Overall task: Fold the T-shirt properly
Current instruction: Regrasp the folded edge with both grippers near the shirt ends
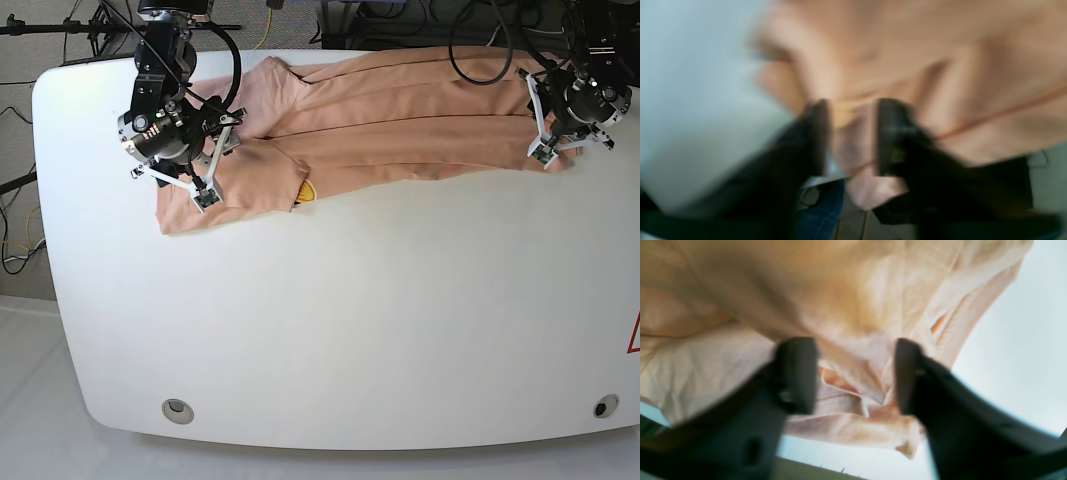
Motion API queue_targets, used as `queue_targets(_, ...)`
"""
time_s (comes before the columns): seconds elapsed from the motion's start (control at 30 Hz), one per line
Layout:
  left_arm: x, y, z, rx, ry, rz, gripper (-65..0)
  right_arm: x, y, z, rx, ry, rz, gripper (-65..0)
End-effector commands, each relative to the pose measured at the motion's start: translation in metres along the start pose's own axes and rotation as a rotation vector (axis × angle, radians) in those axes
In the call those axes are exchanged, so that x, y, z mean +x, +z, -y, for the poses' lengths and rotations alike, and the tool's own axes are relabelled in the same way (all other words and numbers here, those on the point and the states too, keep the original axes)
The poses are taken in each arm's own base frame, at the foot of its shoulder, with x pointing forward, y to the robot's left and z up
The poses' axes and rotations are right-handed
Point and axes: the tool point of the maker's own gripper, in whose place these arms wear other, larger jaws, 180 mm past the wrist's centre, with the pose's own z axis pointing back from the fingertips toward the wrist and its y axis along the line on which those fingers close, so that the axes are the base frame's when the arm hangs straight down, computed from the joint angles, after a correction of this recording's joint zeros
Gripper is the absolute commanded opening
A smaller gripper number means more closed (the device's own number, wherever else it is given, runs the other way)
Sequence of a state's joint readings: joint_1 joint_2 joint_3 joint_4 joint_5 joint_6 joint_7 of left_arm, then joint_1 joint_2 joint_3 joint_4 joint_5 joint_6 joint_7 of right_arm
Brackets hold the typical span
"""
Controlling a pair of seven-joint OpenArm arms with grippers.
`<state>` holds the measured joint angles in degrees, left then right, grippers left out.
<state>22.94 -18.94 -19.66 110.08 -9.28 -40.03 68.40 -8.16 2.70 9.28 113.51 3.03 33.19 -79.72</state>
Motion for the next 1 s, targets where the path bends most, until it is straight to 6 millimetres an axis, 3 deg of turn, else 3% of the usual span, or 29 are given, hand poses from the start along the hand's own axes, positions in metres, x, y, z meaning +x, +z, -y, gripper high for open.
queue_targets(0.0, -0.001, 0.005, -0.012, 0.037, -0.015, -0.017, -65.0, 0.009, 0.004, 0.005, -0.015, 0.005, 0.032, -52.0)
queue_targets(0.07, -0.002, 0.002, -0.007, 0.022, -0.021, -0.025, -65.0, 0.008, 0.001, 0.003, -0.005, 0.009, 0.026, -62.7)
queue_targets(0.1, -0.002, 0.001, -0.005, 0.014, -0.026, -0.027, -65.0, 0.007, -0.001, 0.001, 0.002, 0.019, 0.023, -64.5)
queue_targets(0.23, -0.002, -0.006, 0.006, -0.019, -0.042, -0.036, -64.6, 0.008, -0.009, -0.013, 0.039, 0.080, 0.019, -63.6)
queue_targets(0.53, -0.002, -0.023, 0.027, -0.093, -0.018, -0.021, -64.6, 0.001, -0.027, -0.023, 0.091, 0.063, 0.006, -63.6)
queue_targets(0.67, -0.004, -0.040, 0.039, -0.148, 0.016, 0.001, -64.6, -0.003, -0.036, -0.027, 0.113, 0.054, -0.009, -63.6)
queue_targets(0.97, 0.015, -0.074, 0.045, -0.190, 0.124, 0.076, -64.6, -0.004, -0.036, -0.024, 0.109, 0.055, -0.011, -63.6)
